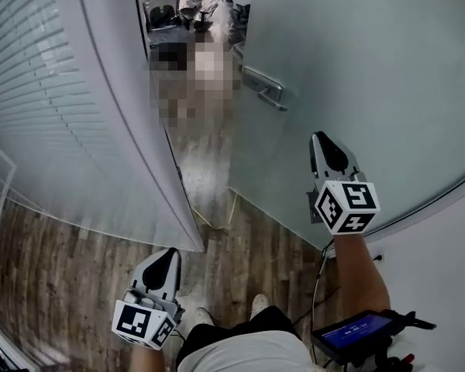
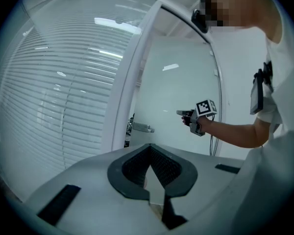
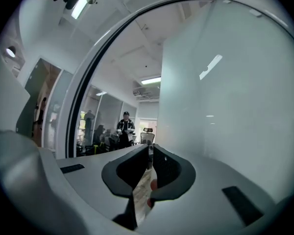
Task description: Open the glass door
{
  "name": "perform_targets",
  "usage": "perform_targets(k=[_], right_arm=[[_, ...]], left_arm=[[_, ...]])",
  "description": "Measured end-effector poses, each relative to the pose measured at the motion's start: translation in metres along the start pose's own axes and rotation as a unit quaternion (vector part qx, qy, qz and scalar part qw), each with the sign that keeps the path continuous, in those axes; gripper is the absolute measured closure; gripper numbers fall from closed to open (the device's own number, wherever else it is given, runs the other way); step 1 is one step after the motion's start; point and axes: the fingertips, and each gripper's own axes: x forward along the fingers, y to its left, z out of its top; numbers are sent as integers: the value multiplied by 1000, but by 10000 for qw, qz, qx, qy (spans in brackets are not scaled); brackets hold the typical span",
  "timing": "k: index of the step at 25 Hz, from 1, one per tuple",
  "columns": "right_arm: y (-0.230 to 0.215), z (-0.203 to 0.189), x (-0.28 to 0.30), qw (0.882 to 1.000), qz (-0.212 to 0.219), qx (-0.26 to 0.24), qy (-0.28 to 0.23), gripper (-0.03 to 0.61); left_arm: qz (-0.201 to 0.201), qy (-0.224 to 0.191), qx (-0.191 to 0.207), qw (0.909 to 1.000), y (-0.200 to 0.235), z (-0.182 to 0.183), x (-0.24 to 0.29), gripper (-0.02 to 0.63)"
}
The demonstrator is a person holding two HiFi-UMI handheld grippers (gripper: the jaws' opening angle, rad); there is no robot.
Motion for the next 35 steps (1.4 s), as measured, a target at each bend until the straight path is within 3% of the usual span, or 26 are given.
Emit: perform_targets(k=[7,11,14,19,26,35], right_arm=[[60,6,-98,9991,-237,272,-224,575],[107,12,-128,9949,-69,935,-372,575],[140,12,-147,9936,164,1089,-265,575],[180,3,-176,9938,451,1006,134,575],[195,-25,-193,9898,753,1104,499,575],[198,-43,-246,9824,1405,1194,313,575]], left_arm=[[-628,-153,119,9978,9,-14,-32,620],[-677,-156,47,9976,25,-18,-46,620],[-688,-182,5,9975,26,-12,-59,620],[-640,-110,-167,9977,24,-15,-86,620],[-496,-35,-211,9985,20,-23,-95,620],[23,-134,86,9999,-26,-41,-141,620]])
